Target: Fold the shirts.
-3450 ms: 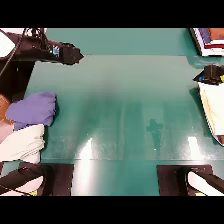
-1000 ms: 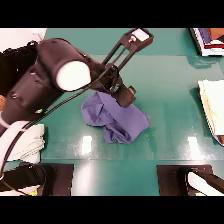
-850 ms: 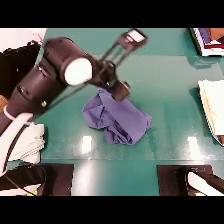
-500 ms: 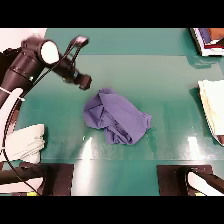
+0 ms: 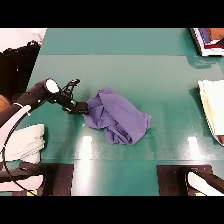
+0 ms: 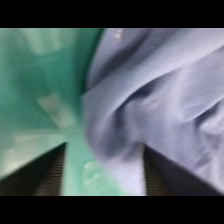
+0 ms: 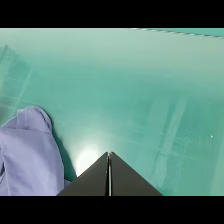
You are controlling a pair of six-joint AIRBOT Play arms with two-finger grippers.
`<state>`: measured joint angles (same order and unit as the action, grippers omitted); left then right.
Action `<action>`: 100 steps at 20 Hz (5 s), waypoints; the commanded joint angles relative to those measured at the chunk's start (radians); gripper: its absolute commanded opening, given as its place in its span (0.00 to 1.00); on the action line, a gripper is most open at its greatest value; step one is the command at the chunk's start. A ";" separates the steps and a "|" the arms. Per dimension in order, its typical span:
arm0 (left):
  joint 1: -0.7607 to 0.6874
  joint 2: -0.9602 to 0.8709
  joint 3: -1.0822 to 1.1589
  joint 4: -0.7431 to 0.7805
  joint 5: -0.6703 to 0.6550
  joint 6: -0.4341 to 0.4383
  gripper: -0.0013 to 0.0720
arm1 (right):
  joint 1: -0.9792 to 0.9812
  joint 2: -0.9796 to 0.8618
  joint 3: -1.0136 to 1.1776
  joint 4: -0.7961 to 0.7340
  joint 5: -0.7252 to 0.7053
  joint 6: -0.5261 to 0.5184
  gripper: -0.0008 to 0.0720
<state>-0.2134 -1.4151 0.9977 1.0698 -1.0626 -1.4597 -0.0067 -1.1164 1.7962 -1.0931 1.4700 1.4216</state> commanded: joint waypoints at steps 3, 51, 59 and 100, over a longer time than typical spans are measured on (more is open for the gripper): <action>0.011 0.000 -0.021 -0.111 0.064 0.032 0.05 | 0.000 0.010 -0.057 -0.002 0.019 0.000 0.03; 0.019 0.595 0.954 0.111 -0.230 0.019 0.05 | -0.100 0.243 0.000 0.229 -0.023 -0.092 0.03; 0.019 0.491 0.470 0.113 -0.411 0.031 0.05 | 0.080 -0.095 -0.034 0.181 0.057 -0.008 0.03; 0.172 0.214 -0.363 -0.322 0.283 0.079 0.04 | 0.025 -0.104 -0.564 0.086 -0.138 -0.077 0.58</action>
<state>-0.0120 -1.2018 0.6388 0.7723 -0.8597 -1.3834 0.0277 -1.2263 1.2377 -1.0195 1.2846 1.3445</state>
